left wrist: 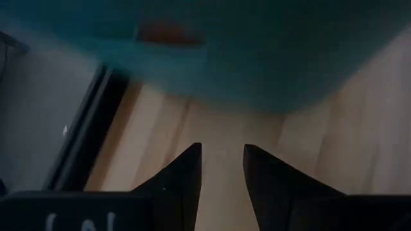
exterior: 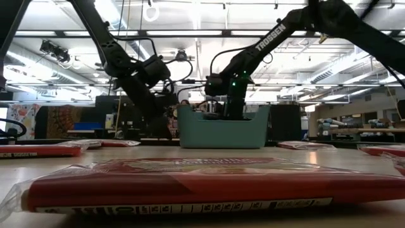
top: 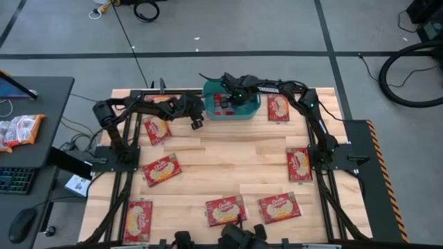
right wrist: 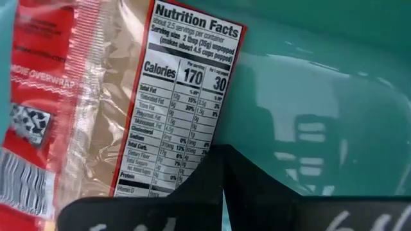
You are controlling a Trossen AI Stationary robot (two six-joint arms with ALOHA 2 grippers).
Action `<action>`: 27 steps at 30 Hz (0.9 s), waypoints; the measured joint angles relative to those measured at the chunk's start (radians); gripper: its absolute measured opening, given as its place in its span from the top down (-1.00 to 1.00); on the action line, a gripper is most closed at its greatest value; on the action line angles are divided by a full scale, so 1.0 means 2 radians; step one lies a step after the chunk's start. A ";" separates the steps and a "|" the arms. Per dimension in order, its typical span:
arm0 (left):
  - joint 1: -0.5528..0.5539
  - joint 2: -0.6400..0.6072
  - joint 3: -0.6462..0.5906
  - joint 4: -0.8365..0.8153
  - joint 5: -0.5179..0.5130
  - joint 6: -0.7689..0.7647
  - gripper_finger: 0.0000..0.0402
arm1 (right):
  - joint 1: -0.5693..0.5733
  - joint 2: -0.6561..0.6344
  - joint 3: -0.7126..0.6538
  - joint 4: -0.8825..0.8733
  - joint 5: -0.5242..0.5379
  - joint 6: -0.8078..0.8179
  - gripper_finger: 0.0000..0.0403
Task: Sort popcorn bags into baskets
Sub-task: Adjust the popcorn bag in the bin
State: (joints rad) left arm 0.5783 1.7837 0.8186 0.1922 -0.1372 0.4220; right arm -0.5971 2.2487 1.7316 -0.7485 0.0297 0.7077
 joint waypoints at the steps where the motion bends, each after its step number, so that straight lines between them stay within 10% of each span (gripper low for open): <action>1: 0.000 0.000 0.004 -0.001 0.004 0.004 0.40 | 0.001 -0.001 -0.001 0.017 -0.013 -0.004 0.97; 10: -0.001 0.001 0.033 -0.001 0.030 0.009 0.40 | 0.004 0.003 -0.003 0.090 -0.126 -0.027 0.97; 27: -0.013 -0.001 0.038 0.001 0.028 0.008 0.40 | 0.007 0.001 -0.007 0.135 -0.187 -0.016 0.97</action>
State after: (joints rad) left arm 0.5526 1.7824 0.8948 0.1932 -0.0808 0.4383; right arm -0.5828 2.2517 1.7184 -0.4782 -0.3449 0.6761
